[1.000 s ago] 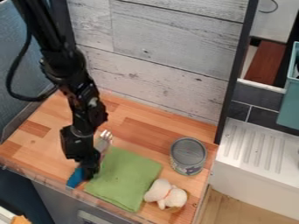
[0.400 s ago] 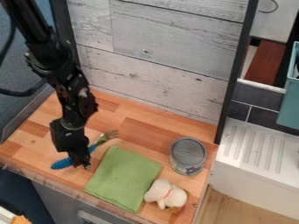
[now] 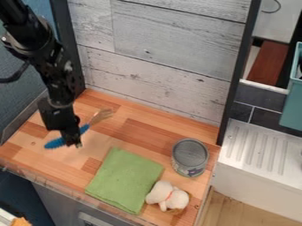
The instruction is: Moved the blue fork to the right corner
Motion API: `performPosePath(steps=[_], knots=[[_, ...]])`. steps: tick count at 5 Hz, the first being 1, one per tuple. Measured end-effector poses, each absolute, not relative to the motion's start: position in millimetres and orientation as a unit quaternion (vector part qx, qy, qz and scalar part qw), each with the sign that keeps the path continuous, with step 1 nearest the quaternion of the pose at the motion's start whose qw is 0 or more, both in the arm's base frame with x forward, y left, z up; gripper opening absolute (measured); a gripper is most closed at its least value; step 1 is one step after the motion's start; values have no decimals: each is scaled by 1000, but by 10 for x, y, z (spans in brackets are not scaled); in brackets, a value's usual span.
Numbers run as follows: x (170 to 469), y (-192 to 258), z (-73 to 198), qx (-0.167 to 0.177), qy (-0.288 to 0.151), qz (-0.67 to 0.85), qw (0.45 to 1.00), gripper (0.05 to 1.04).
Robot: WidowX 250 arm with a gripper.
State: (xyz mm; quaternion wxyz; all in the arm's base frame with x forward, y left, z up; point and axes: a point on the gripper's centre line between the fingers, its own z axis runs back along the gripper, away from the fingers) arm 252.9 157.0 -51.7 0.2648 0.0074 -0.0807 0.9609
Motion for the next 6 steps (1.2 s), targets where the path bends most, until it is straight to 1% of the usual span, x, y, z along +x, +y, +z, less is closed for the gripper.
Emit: performPosePath(steps=[1, 2, 3, 4, 5, 6], knots=[[2644, 1627, -471, -2, -96, 923, 373, 156], [2766, 1557, -379, -29, -128, 868, 478, 156], [2900, 1426, -369, -41, -153, 802, 575, 156], [3073, 1311, -314, -52, -170, 785, 593, 156], [3269, 1184, -319, -54, -171, 781, 598, 156], [3490, 1012, -385, -51, -163, 780, 602, 156]])
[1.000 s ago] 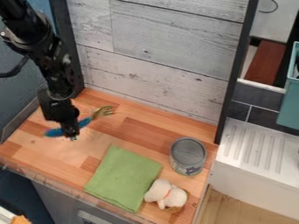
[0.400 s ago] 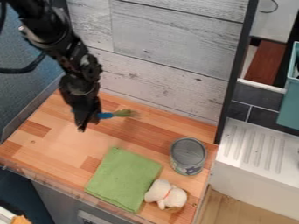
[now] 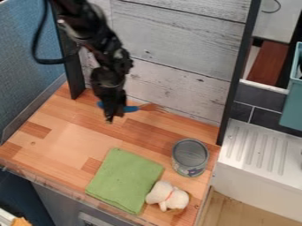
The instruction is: Moved the blue fork to the right corner
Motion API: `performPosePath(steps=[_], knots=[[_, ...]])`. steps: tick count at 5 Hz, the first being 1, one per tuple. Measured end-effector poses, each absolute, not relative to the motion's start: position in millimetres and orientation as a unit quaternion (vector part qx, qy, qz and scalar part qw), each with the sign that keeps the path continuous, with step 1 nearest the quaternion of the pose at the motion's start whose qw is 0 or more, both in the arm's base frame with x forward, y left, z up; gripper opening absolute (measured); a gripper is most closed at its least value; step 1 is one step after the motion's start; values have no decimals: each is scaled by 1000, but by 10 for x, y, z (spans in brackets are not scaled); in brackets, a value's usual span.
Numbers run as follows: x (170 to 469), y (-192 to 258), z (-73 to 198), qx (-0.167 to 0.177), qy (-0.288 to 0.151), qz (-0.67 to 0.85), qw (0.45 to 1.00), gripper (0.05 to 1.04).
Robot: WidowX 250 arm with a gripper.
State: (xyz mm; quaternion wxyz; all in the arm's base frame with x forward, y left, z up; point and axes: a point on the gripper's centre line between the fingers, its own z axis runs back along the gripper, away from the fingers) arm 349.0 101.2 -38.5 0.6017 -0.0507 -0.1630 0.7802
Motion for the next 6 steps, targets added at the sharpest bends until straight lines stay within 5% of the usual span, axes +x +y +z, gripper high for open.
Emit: performPosePath(steps=[4, 6], knots=[[3766, 486, -870, -11, -125, 744, 657, 156], [3822, 502, -898, -4, -131, 755, 643, 184]])
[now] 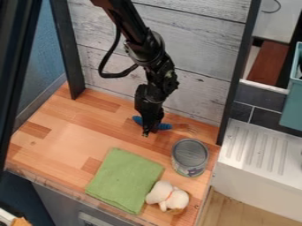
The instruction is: Moved the blue fork to the right corner
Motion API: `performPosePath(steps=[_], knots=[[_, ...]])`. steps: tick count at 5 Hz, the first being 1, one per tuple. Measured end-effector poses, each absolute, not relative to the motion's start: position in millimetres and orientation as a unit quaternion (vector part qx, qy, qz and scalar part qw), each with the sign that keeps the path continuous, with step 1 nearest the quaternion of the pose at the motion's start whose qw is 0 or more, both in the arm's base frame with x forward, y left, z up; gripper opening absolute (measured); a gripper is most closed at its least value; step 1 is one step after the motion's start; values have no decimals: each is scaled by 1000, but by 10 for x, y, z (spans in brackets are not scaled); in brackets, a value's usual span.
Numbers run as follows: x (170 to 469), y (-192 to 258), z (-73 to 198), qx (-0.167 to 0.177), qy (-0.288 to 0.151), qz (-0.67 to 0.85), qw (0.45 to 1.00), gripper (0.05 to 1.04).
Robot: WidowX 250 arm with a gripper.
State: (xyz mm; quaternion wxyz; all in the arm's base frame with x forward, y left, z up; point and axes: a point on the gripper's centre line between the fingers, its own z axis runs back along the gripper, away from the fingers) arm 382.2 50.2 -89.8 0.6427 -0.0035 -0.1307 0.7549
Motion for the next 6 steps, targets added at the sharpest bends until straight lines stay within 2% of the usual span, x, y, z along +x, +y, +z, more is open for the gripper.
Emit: performPosePath(steps=[1, 2, 3, 6], knots=[[3795, 504, -904, 1, -126, 767, 629, 421], [3763, 498, -899, 2, -125, 771, 624, 736], [3777, 490, -772, -7, -127, 774, 621, 988], [3779, 585, -155, -69, -132, 778, 610, 1000]])
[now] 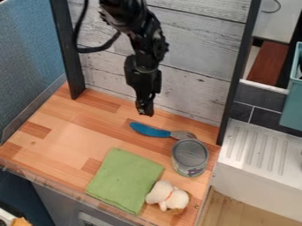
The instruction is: Moved the blue fork to the right corner
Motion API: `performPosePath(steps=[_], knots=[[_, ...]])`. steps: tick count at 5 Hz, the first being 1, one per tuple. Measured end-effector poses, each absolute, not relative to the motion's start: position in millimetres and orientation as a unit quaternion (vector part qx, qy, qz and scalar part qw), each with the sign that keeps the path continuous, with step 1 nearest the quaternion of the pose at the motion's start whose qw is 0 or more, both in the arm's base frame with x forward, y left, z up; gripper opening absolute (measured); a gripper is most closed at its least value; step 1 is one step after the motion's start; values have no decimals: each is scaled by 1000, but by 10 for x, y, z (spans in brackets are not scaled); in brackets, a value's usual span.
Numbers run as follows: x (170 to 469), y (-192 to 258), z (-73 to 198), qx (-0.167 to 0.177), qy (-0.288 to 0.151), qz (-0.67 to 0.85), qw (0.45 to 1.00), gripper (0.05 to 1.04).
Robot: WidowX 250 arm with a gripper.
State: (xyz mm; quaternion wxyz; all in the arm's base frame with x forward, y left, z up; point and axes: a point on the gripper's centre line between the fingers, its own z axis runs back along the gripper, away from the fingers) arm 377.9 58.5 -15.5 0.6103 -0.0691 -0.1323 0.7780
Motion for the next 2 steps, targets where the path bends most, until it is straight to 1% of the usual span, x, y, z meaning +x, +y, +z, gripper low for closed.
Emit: performPosePath(steps=[2], knots=[[3779, 609, -138, -69, -134, 778, 610, 1000]])
